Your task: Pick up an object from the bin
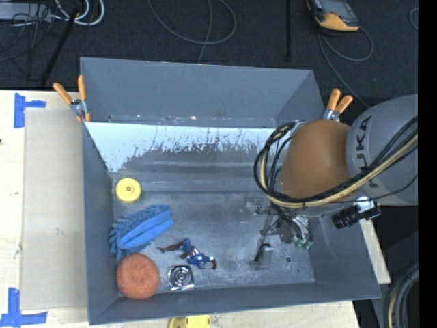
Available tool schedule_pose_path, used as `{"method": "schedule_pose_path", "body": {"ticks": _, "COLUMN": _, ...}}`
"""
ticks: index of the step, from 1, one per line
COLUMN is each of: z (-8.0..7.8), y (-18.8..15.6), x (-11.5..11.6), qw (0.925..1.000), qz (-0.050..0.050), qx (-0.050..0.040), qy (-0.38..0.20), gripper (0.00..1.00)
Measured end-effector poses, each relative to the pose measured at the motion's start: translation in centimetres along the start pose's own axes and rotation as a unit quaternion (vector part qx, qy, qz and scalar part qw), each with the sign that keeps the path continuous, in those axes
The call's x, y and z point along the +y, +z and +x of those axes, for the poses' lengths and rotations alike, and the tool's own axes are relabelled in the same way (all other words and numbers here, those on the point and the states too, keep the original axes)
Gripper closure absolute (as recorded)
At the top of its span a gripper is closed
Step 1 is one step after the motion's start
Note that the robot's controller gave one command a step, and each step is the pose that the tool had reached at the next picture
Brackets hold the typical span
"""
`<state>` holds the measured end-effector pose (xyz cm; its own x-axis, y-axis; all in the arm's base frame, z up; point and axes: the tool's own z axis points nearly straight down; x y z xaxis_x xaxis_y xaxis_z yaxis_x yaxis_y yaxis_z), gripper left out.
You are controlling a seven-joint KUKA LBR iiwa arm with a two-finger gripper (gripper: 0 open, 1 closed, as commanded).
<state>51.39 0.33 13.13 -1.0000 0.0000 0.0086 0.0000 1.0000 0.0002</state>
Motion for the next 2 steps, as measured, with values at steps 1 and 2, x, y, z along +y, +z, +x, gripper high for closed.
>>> {"method": "schedule_pose_path", "body": {"ticks": 1, "z": -0.2, "y": -0.4, "x": 0.0, "qw": 1.0, "qz": 0.0, "qx": -0.0035, "qy": 0.0, "gripper": 0.0}}
{"method": "schedule_pose_path", "body": {"ticks": 2, "z": -4.6, "y": 2.8, "x": 3.5, "qw": 0.9992, "qz": 0.001, "qx": -0.0073, "qy": -0.04, "gripper": 0.0}}
